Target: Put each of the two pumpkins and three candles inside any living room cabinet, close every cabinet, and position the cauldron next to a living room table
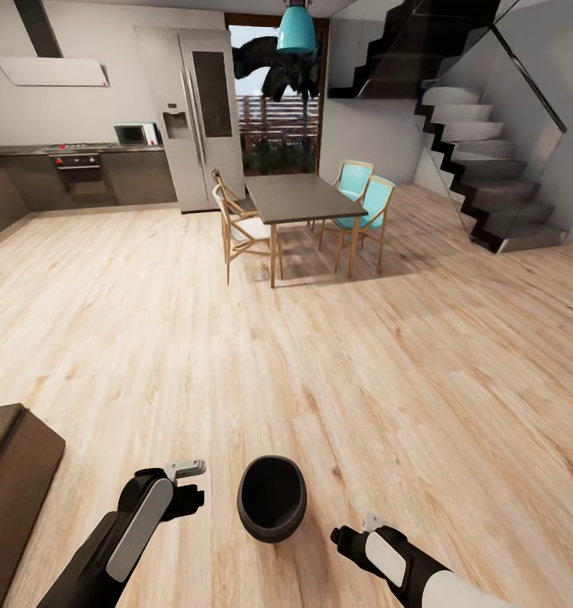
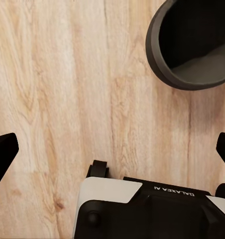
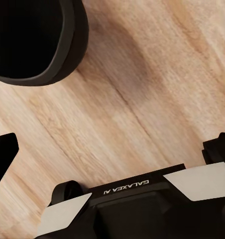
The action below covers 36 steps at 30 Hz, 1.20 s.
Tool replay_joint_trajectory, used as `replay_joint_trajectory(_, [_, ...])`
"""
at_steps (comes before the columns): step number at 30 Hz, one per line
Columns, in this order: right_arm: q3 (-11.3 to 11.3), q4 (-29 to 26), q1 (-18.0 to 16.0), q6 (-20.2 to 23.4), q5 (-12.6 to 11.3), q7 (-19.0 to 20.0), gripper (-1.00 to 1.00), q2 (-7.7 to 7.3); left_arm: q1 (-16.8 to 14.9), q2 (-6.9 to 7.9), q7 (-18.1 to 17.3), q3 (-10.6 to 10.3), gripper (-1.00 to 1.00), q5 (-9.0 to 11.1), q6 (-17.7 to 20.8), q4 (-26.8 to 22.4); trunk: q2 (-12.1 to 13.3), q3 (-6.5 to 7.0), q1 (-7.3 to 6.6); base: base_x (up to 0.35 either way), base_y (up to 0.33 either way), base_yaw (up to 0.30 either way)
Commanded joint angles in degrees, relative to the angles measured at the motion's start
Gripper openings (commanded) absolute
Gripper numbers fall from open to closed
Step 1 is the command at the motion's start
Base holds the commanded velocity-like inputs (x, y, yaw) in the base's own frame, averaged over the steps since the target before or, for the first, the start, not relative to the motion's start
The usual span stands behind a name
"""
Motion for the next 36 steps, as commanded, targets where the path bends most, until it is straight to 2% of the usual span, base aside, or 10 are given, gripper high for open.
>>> replay_joint_trajectory(1, [0.39, -0.12, -0.03, 0.17, -0.39, -0.42, 1.0, -0.03, -0.05, 0.06, 0.61, -0.13, 1.0, 0.62, 0.07, -0.01, -0.04, -0.06, 0.02, 0.158, 0.065, 0.0])
replay_joint_trajectory(11, [0.4, -0.12, -0.03, 0.17, -0.38, -0.41, 1.0, -0.01, -0.05, 0.06, 0.55, -0.1, 1.0, 0.73, 0.07, 0.05, -0.04, -0.06, 0.02, 0.133, 0.139, 0.0])
replay_joint_trajectory(36, [0.48, -0.12, -0.03, 0.17, -0.3, -0.33, 1.0, 0.01, -0.05, 0.06, 0.54, -0.11, 1.0, 0.78, 0.07, 0.05, -0.04, -0.06, 0.02, 0.046, 0.011, 0.044])
